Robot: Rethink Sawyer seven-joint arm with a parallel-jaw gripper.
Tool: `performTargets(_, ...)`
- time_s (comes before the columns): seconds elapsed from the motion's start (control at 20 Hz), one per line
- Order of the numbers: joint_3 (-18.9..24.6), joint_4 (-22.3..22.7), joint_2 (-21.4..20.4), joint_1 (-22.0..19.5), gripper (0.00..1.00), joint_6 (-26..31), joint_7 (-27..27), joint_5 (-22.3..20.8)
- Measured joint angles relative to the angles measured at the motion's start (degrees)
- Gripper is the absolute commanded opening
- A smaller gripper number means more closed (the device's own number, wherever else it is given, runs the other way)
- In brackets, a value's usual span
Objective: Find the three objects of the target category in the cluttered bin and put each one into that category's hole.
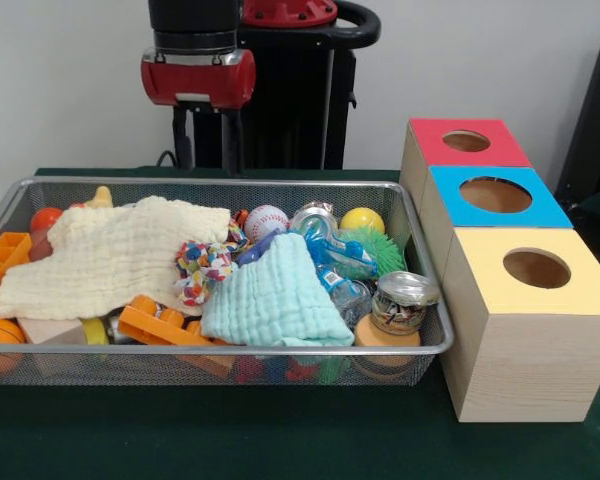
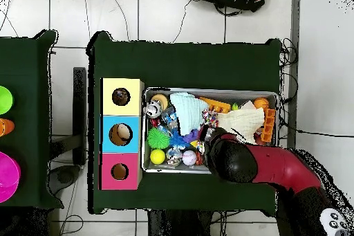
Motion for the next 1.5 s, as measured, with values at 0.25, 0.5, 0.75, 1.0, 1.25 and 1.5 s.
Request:
performTargets(0.25, -0.55, -1.26, 3.32, 0.36, 1.00, -1.90, 0.00, 0.01)
performTargets(0.5, -1.74, -3.17, 8.70, 1.19, 1.00, -6.19, 0.00, 0.01)
performTargets(0.75, -2.82, -4.72, 13.43, 1.95, 1.00, -10.25, 0.00, 0.03)
performTargets(1.0, -3.22, -5.04, 16.13, 1.88, 1.00, -11.61, 0.00, 0.05)
performTargets(1.25, -3.22, -5.05, 17.81, 1.07, 1.00, -12.00, 0.00, -0.31)
performTargets(1.5, -3.22, -5.05, 18.85, -1.40, 1.00, -11.99, 0.00, -0.95)
